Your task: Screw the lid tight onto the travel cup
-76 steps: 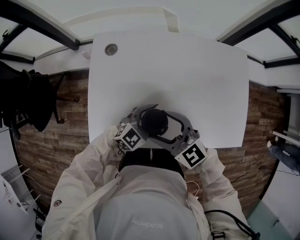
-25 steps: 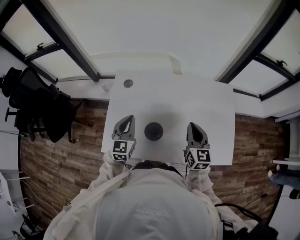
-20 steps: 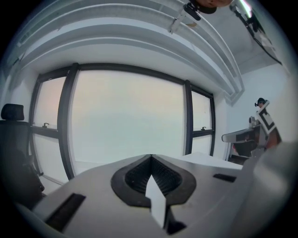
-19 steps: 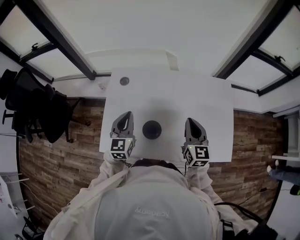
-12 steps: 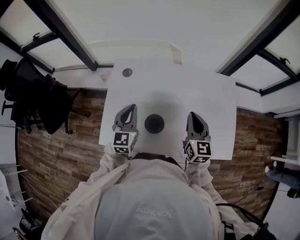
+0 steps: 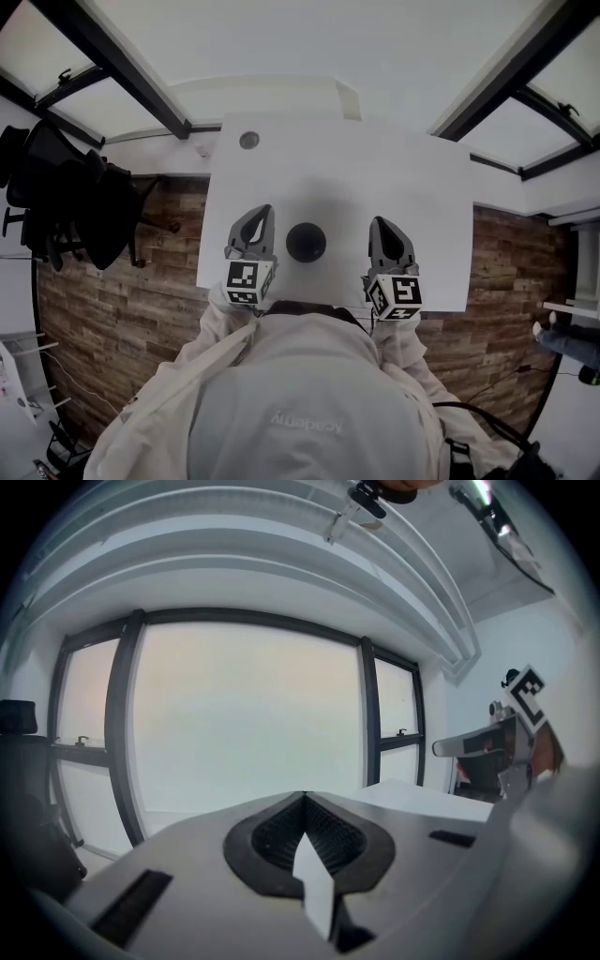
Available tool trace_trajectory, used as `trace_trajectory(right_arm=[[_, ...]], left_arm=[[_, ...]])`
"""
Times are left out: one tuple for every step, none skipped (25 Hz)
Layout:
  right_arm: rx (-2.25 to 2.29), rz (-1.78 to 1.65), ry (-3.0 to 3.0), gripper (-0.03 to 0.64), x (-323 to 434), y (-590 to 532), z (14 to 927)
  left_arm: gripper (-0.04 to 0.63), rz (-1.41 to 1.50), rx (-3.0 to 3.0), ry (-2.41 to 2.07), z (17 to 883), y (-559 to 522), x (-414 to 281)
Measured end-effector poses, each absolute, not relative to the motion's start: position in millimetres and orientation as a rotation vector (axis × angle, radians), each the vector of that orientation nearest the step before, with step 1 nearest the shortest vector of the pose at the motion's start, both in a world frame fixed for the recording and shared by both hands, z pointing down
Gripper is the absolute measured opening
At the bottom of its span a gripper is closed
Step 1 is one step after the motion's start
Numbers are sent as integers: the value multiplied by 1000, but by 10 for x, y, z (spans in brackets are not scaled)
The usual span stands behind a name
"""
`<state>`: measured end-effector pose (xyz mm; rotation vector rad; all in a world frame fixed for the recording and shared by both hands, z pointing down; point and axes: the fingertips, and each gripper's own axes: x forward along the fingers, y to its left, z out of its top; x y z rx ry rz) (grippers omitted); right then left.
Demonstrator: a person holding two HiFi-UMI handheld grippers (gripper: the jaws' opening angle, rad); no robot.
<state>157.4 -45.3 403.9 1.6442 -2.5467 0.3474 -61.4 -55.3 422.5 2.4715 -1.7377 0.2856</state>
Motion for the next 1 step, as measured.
trace_trajectory(right_arm=[[1643, 346, -2548, 20, 1579, -447, 4041]], left_arm=[[8, 285, 2471, -1737, 4228, -552, -605]])
